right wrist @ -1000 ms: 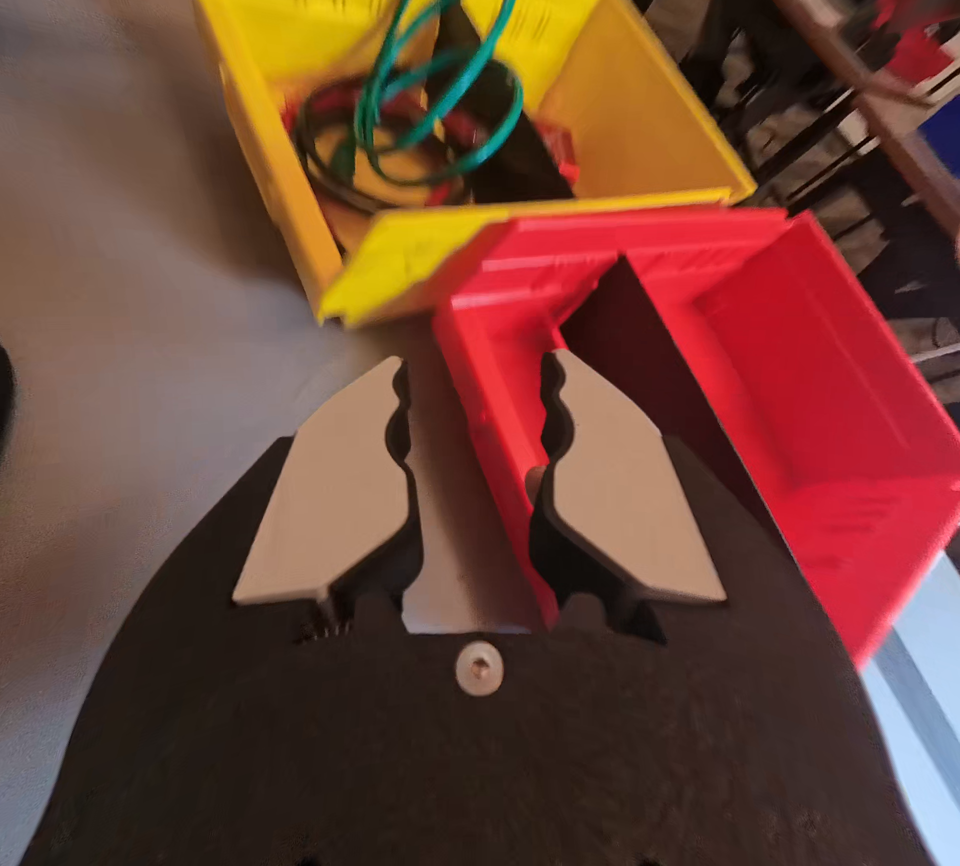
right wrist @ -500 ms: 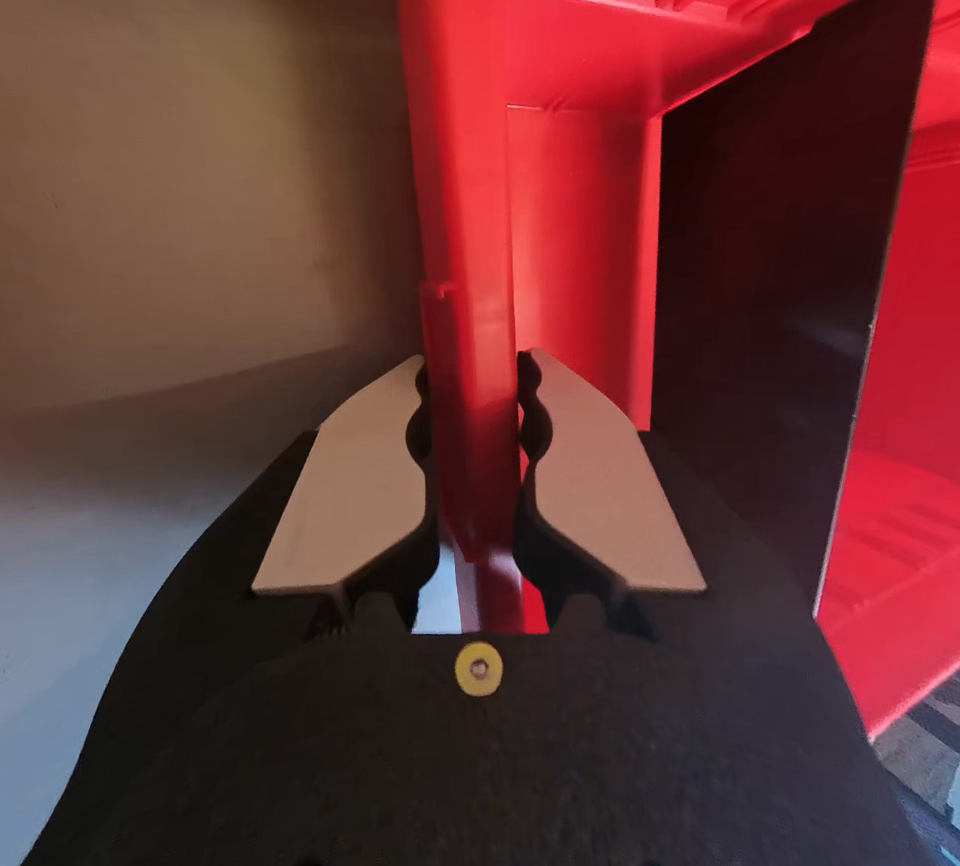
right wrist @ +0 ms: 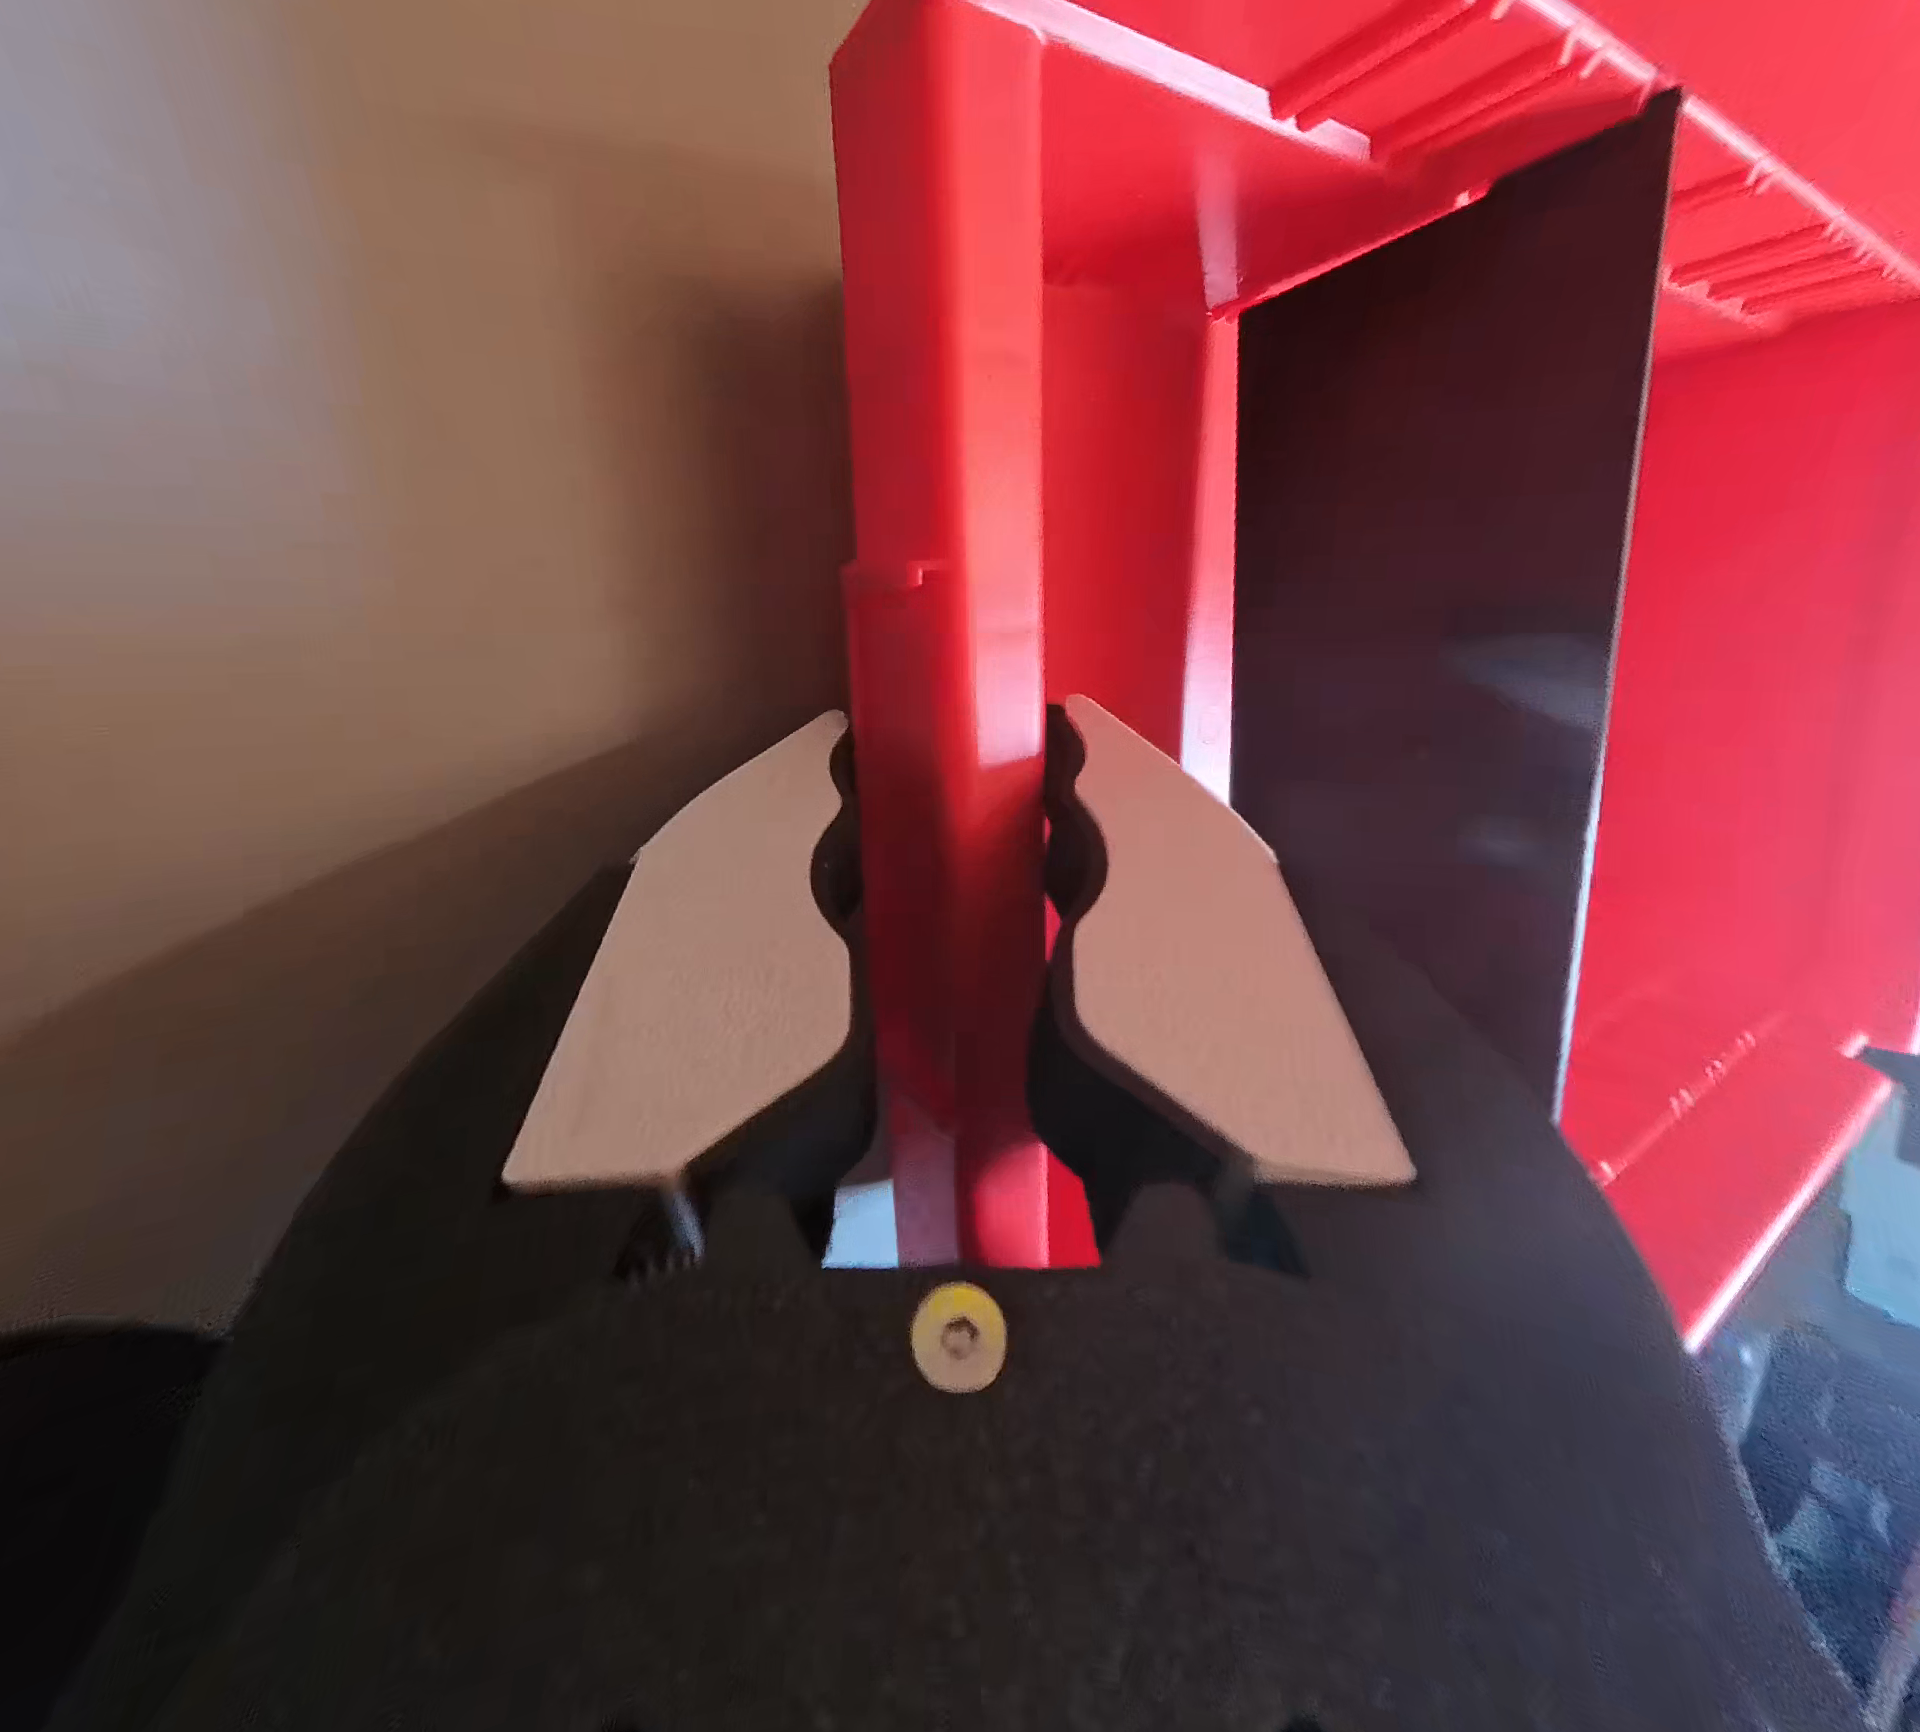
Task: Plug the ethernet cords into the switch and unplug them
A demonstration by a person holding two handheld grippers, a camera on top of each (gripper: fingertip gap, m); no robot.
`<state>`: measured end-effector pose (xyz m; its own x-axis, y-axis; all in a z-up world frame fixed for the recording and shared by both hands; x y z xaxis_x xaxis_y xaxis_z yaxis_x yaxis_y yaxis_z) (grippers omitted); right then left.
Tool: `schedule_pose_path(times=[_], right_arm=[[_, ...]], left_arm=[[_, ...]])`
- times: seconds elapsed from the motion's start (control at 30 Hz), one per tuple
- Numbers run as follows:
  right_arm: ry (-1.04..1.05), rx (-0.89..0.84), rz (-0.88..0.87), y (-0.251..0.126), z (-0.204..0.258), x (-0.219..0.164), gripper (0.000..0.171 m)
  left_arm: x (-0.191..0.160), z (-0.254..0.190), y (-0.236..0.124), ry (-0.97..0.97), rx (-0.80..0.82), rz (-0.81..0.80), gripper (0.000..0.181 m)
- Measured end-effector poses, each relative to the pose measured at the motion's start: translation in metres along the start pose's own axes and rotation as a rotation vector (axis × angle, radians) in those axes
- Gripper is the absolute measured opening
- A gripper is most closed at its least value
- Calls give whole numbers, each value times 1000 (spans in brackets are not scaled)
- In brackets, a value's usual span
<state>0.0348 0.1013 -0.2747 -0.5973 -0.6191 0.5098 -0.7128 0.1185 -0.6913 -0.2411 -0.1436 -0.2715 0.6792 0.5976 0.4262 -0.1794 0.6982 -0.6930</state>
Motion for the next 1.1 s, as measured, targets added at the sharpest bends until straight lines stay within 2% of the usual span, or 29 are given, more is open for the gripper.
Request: schedule_pose_path(times=[0.2,0.43,0.6,0.7,0.8,0.87,0.93,0.97,1.03,1.1], right_arm=[[-4,-34,30,-12,-21,-45,32],[53,-89,73,6,-62,-64,32],[86,-185,102,17,-91,-72,34],[186,-231,-30,6,-92,-49,56],[340,-242,-281,-15,-85,-3,59],[419,-221,-436,-28,-74,27,58],[464,-199,-533,-37,-61,48,55],[465,-192,-565,-39,-55,56,47],[423,-208,-607,-44,-46,66,6],[396,-231,-620,-43,-42,68,0]], left_arm=[[33,8,27,-71,-26,-102,30],[37,36,53,-131,25,-105,30],[38,46,57,-220,63,-141,33],[60,51,34,-354,88,-320,38],[75,65,-1,-511,118,-487,39],[75,78,-20,-606,152,-536,41],[67,94,-36,-670,204,-547,36],[60,104,-43,-683,246,-535,32],[47,127,-55,-692,322,-503,21],[36,147,-60,-727,343,-453,19]])
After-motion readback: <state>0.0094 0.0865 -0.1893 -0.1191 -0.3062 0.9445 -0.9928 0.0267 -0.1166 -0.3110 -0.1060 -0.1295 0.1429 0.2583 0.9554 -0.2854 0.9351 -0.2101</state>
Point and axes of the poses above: each gripper's, where its closed fingertips meet, y out along the fingers, x out of its top, z = x × y across the jaws, the point moved 1 cm from there along -y, back along the fingers, and after that the axes turned 14 degrees about -z, right-handed, at the moved point
